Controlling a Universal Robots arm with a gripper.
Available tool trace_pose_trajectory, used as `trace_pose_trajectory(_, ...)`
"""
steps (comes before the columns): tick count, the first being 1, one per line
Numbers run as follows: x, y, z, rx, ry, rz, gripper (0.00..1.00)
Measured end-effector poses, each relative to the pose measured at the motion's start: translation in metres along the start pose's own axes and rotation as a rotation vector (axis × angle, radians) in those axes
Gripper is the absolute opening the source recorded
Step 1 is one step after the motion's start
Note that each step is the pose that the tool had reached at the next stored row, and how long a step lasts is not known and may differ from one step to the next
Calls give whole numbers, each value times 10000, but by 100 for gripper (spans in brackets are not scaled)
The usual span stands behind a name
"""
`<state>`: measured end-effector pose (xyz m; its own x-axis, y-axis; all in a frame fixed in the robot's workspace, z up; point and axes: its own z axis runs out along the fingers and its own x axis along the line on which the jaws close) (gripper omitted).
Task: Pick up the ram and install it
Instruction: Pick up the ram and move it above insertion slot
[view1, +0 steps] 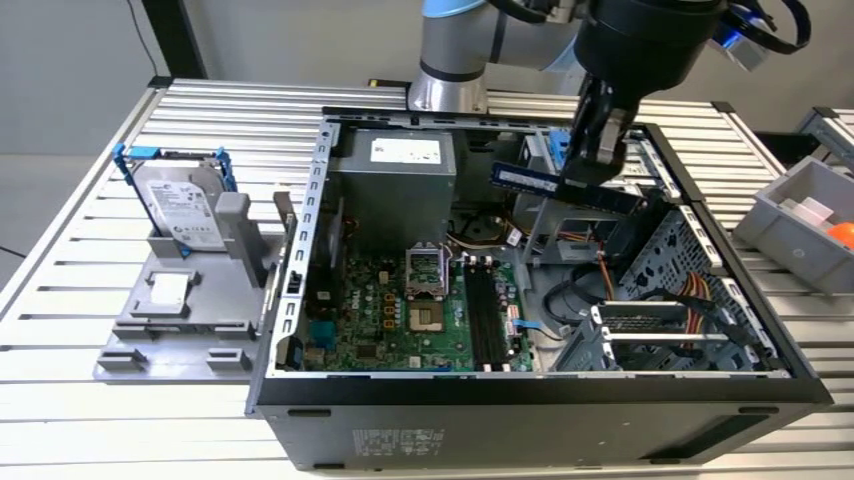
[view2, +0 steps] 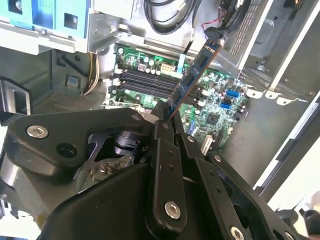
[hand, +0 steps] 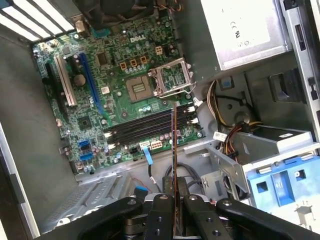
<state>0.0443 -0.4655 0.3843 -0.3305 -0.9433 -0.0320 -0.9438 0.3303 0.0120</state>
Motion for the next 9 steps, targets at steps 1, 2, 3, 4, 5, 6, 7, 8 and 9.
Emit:
trace_pose_trajectory(1,0,0,0,3,-1,90,0)
trace_pose_trajectory(2,0,0,0,6,-2,183,0)
trace_pose_trajectory(3,0,0,0,8,-3,263,0)
trace_pose_trajectory(4,0,0,0,11,-4,344,0)
trace_pose_trajectory(5,0,0,-1,14,-4,430,0)
trace_pose_trajectory(6,0,0,-1,16,-5,508,0)
trace_pose_trajectory(7,0,0,-1,19,-6,586,0)
trace_pose_trajectory(8,0,0,-1,21,-7,669,0)
trace_pose_trajectory(9,0,0,-1,24,-8,756,0)
